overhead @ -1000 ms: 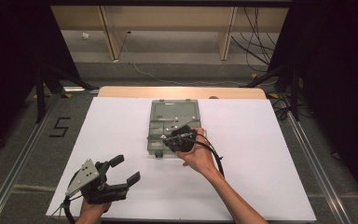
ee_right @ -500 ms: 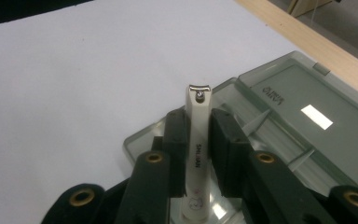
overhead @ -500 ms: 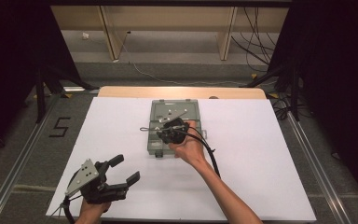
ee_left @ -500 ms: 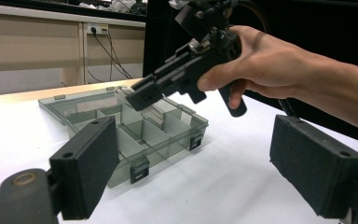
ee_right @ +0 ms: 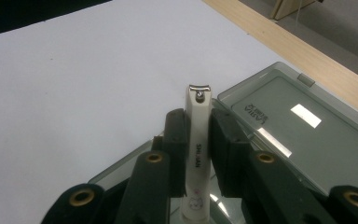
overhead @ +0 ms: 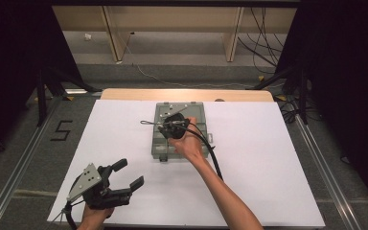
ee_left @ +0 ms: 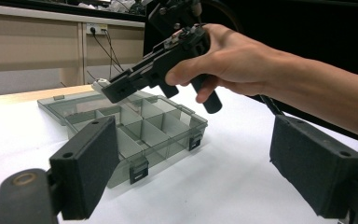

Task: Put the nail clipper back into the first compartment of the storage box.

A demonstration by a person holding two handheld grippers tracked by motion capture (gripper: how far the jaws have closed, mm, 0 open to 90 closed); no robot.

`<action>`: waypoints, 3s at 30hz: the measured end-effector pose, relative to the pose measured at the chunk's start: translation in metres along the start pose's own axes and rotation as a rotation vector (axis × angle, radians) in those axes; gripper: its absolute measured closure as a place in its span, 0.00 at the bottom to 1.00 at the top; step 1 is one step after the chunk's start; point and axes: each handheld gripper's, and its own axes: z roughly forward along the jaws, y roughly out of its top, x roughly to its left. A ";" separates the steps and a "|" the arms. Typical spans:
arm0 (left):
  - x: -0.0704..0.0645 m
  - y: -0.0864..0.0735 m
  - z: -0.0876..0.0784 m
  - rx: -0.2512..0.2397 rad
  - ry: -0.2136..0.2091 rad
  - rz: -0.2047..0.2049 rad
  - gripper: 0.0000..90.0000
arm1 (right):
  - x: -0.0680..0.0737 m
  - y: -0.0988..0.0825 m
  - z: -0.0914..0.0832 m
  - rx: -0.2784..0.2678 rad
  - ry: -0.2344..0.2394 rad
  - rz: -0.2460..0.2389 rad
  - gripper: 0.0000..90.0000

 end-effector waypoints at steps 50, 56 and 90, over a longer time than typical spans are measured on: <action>0.000 0.000 0.000 0.000 -0.008 -0.004 0.17 | -0.004 0.003 0.055 0.059 -0.047 0.101 0.85; 0.000 0.000 -0.001 -0.001 -0.008 -0.002 0.17 | -0.006 0.002 0.054 0.062 -0.051 0.108 0.82; 0.000 0.000 0.000 0.003 -0.002 -0.001 0.17 | -0.001 0.015 -0.011 -0.027 0.013 0.031 0.43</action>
